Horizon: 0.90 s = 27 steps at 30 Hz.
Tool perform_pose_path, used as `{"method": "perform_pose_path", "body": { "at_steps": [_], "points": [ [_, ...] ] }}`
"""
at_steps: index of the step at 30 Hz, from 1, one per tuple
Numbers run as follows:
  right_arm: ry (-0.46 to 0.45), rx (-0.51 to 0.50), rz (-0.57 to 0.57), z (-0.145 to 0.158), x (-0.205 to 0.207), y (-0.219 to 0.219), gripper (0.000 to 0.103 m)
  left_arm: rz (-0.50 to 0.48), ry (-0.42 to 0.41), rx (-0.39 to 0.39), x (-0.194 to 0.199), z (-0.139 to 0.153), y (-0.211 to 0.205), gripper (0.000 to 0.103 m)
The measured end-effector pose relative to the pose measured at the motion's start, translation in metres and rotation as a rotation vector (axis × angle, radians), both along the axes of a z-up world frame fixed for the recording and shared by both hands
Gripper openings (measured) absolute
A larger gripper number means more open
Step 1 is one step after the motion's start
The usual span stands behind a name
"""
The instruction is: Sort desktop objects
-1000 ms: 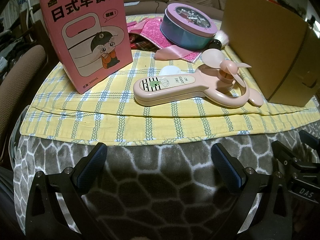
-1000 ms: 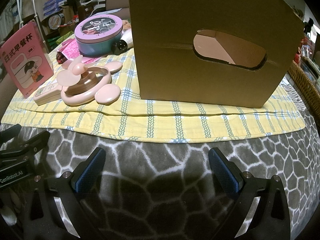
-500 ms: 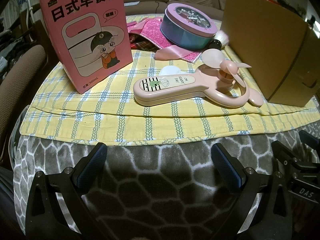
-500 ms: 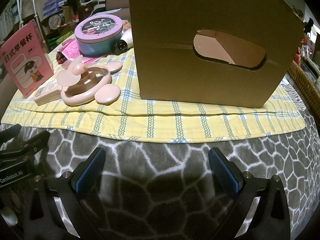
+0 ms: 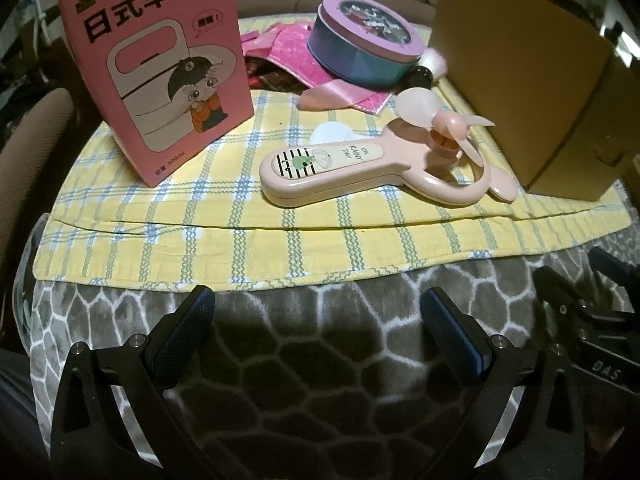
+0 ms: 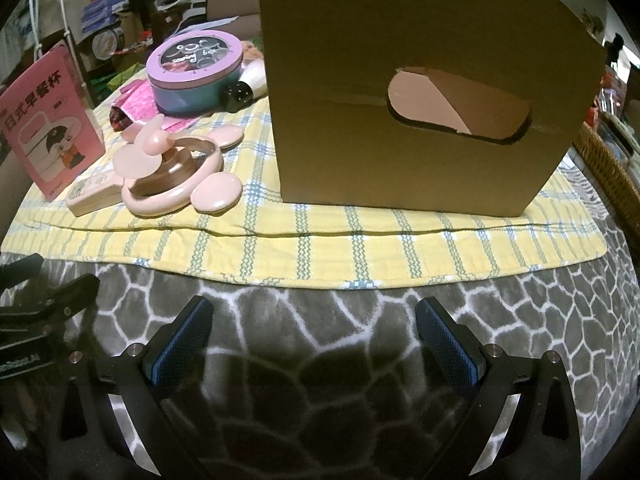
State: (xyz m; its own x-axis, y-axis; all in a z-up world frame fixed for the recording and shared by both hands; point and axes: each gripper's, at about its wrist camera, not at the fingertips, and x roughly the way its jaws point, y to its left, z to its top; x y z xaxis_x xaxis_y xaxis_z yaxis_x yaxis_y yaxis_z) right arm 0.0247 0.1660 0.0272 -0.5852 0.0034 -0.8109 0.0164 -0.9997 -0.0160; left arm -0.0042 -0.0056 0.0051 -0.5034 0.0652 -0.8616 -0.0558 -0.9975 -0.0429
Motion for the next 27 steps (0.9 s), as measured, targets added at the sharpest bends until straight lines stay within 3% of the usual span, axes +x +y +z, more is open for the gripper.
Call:
{"method": "perform_pose_path", "body": {
  "at_steps": [7,18,22,27],
  "points": [
    [0.024,-0.018,-0.01,0.018,0.001,0.001,0.103,-0.012,0.001,0.034,0.002,0.012,-0.01,0.103],
    [0.097,-0.101,0.071,0.07,0.014,-0.031,0.103,-0.084,0.258,-0.014,0.01,0.098,-0.056,0.103],
    [0.134,-0.124,0.136,0.099,0.011,-0.058,0.103,-0.067,0.306,-0.018,0.008,0.121,-0.097,0.103],
    [0.167,-0.178,0.207,0.131,-0.008,-0.093,0.103,-0.065,0.316,-0.006,-0.007,0.125,-0.131,0.103]
  ]
}}
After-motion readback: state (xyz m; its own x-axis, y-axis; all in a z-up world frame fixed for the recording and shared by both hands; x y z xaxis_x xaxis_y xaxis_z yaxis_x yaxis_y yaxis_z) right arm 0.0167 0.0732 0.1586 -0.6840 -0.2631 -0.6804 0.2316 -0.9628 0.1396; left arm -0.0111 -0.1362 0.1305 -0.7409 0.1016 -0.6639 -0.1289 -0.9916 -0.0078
